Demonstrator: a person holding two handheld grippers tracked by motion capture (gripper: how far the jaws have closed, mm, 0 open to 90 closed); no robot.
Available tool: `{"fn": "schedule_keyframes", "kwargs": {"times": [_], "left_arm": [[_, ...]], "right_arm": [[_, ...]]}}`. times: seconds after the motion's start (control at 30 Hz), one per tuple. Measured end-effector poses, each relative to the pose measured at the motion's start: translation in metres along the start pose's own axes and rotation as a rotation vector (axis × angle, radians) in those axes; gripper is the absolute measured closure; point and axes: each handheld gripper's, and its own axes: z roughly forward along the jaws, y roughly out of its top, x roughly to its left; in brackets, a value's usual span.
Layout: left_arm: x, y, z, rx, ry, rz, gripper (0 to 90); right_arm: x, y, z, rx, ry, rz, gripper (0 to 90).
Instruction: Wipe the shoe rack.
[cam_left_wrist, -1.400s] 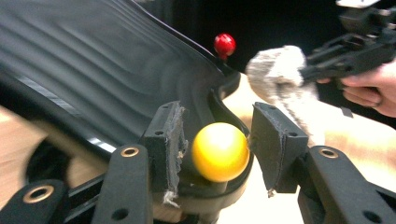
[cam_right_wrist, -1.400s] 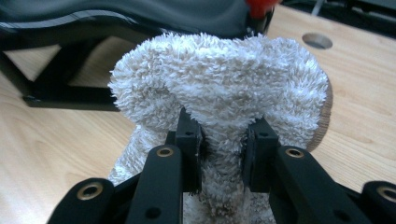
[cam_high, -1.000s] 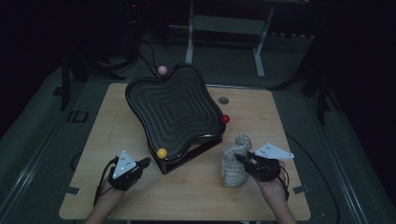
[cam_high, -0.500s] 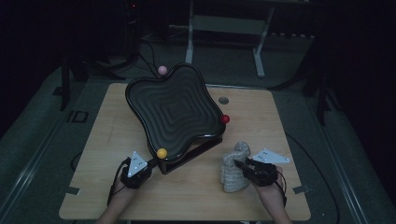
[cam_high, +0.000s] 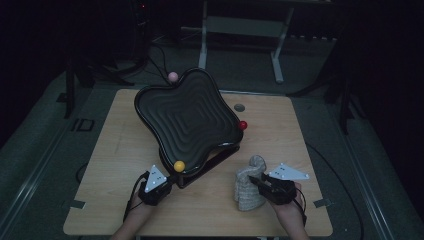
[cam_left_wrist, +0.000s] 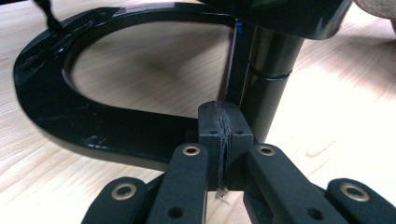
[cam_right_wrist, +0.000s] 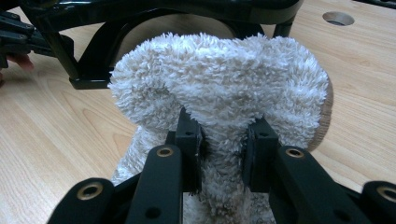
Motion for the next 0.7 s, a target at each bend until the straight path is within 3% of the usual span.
{"fn": "schedule_keyframes", "kwargs": {"times": [0.27, 0.7], "left_arm": [[-0.016, 0.008, 0.011, 0.001, -0.019, 0.022, 88.3], [-0.048, 0.023, 0.031, 0.008, -0.1, 0.085, 88.3]], "right_arm": [[0.001, -0.002, -0.005, -0.002, -0.005, 0.001, 72.1], [0.001, -0.001, -0.009, -0.011, -0.006, -0.007, 72.1]]}}
